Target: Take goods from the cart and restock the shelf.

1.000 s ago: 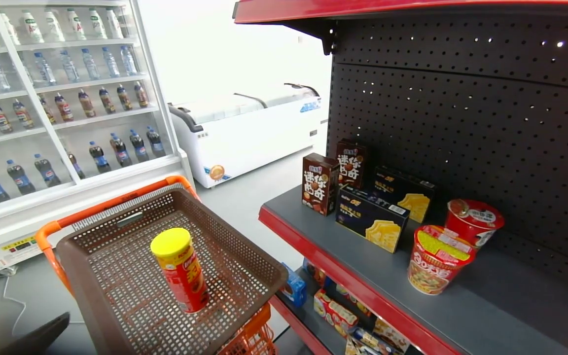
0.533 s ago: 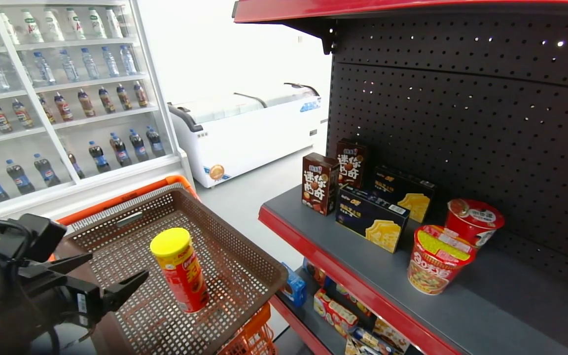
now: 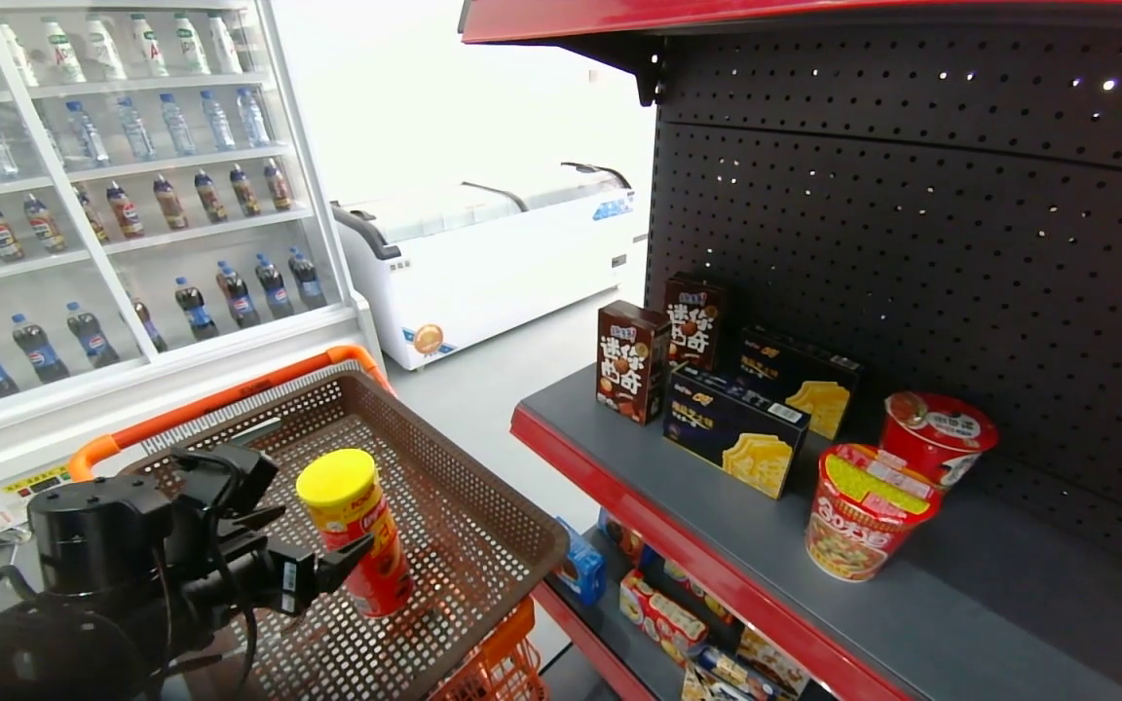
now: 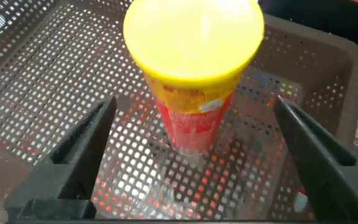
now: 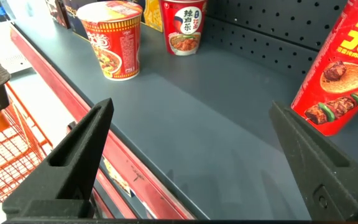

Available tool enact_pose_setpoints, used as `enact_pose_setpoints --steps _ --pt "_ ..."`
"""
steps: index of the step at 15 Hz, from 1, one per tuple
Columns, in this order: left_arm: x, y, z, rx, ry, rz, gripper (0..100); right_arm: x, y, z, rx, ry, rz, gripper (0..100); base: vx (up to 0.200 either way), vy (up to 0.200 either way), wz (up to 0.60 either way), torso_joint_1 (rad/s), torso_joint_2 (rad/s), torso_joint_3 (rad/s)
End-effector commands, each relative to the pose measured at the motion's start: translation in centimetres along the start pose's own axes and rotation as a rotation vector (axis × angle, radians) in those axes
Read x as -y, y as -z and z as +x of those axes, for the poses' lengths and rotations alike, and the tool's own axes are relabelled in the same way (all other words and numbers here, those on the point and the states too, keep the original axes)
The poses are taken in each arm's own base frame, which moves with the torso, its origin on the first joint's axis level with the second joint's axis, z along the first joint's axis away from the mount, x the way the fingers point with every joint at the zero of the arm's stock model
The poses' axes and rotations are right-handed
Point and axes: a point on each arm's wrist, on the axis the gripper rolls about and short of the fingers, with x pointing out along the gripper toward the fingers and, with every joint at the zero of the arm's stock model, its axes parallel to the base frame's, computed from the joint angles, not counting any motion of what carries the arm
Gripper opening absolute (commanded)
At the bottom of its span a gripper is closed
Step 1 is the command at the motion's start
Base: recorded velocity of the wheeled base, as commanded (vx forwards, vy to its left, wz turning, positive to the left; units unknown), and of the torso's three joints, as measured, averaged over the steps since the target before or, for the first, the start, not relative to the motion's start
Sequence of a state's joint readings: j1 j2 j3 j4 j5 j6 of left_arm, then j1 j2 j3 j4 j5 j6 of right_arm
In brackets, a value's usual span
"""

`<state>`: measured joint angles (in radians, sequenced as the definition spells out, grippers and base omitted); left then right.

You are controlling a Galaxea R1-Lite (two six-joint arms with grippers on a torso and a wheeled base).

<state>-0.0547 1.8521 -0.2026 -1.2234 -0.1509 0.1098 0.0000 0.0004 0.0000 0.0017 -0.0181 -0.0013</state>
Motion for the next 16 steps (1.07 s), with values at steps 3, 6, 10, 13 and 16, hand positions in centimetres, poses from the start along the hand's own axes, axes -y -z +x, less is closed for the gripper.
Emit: enact_pose_setpoints --steps 3,6,10,13,16 --pt "0.4 3.4 3.9 -0.039 0.027 0.008 100 0.0 0.0 0.0 0.001 0.000 0.000 100 0.000 0.000 0.00 0.000 0.00 0.000" --pt "1.0 4.4 5.6 -0.044 0.002 0.041 100 0.0 0.0 0.0 0.001 0.000 0.000 100 0.000 0.000 0.00 0.000 0.00 0.000" --pt "1.0 4.8 7.0 -0.022 -0.003 0.047 100 0.0 0.0 0.0 0.001 0.000 0.000 100 0.000 0.000 0.00 0.000 0.00 0.000" --pt "0.8 4.7 8.0 -0.009 -0.038 0.050 100 0.0 0.0 0.0 0.001 0.000 0.000 100 0.000 0.000 0.00 0.000 0.00 0.000" --pt "0.9 4.1 8.8 0.027 -0.047 0.056 100 0.0 0.0 0.0 0.001 0.000 0.000 100 0.000 0.000 0.00 0.000 0.00 0.000"
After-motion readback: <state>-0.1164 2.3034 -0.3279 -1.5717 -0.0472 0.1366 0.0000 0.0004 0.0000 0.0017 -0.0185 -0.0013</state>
